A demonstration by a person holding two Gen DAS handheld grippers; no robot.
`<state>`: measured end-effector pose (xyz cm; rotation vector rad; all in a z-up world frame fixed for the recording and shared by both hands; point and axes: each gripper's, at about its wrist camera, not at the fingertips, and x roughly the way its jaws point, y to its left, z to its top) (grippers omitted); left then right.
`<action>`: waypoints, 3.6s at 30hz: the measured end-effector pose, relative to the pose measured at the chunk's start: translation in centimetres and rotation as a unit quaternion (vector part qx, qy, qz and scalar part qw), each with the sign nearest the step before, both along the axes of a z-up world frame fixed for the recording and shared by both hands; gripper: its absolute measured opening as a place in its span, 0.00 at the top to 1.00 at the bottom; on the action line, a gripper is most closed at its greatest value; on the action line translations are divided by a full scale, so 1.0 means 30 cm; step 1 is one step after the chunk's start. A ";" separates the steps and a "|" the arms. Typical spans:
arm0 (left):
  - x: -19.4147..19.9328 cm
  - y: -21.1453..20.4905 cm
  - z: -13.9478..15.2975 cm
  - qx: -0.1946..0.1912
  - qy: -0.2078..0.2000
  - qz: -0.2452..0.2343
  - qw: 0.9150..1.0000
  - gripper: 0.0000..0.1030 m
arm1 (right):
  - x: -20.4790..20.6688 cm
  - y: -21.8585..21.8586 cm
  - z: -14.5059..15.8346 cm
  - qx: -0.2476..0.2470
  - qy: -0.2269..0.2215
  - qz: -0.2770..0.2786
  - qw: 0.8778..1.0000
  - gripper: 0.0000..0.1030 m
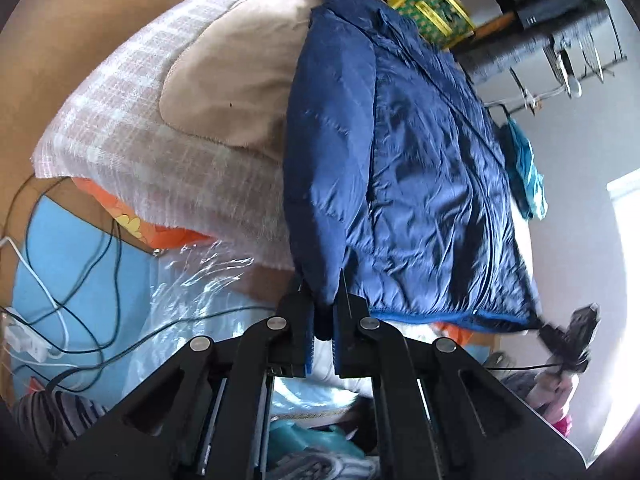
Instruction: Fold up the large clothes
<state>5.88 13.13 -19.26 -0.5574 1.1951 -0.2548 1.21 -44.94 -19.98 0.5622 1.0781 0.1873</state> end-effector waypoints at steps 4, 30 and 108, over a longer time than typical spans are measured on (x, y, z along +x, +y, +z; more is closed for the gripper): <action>0.015 0.036 -0.036 -0.009 0.022 0.016 1.000 0.96 | -0.007 -0.043 0.025 -0.023 0.004 -0.017 1.000 0.99; 0.070 0.068 0.071 -0.069 -0.025 0.041 0.996 0.96 | 0.052 0.002 0.008 0.018 0.015 0.024 0.999 0.99; 1.791 -0.105 0.056 -0.061 -0.111 0.082 0.989 0.58 | 1.856 -0.003 0.287 -0.178 -0.153 0.027 0.972 0.54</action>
